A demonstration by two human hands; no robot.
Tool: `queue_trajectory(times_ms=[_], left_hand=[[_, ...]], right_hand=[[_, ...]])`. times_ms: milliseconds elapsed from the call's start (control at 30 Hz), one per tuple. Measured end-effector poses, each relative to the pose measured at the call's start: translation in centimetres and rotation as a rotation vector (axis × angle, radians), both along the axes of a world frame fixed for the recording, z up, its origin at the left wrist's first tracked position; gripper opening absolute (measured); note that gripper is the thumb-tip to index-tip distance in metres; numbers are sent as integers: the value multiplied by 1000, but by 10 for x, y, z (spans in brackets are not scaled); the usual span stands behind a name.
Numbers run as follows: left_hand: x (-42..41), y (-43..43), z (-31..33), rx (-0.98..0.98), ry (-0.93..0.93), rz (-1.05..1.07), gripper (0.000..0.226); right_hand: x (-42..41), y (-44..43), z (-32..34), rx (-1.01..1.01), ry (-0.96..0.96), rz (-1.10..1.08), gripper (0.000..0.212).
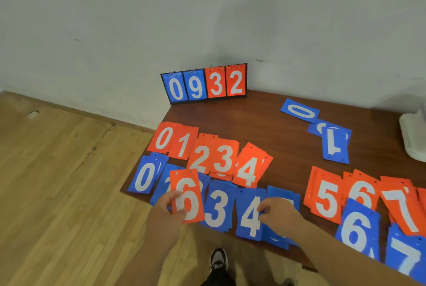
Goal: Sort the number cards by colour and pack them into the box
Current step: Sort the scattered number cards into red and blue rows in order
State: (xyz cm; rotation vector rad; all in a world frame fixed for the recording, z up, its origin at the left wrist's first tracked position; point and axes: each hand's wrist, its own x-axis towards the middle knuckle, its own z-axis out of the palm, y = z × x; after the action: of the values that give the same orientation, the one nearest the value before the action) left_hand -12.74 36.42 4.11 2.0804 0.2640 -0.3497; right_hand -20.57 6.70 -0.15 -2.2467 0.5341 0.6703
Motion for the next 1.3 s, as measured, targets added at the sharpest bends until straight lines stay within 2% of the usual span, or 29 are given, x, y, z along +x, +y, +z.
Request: queue_trajectory(times_ms=[133, 300, 433, 567, 667, 833, 1000, 1200, 1300], left_hand=[[29, -14, -4, -18, 18, -162, 37], [54, -67, -9, -49, 10, -438, 34], [51, -135, -13, -81, 5, -648, 31], [26, -213, -15, -79, 1, -830, 32], [3, -266, -16, -78, 16, -917, 36], [-38, -345, -19, -20, -56, -955, 35], [-66, -411, -35, 31, -44, -933, 32], [-79, -435, -56, 109, 34, -844, 29], [-71, -425, -48, 234, -50, -800, 32]], right_hand=[[4, -13, 10, -93, 51, -23, 26], [-11, -42, 36, -163, -23, -226, 22], [-54, -72, 49, -205, -69, -441, 20], [-114, -107, 50, -187, -29, -625, 15], [-157, -136, 48, -170, -22, -686, 23], [-204, -186, 46, -153, -15, -751, 17], [-221, -239, 42, -142, -34, -696, 18], [-202, -286, 39, -102, -49, -553, 30], [-180, -298, 39, -105, -81, -477, 32]])
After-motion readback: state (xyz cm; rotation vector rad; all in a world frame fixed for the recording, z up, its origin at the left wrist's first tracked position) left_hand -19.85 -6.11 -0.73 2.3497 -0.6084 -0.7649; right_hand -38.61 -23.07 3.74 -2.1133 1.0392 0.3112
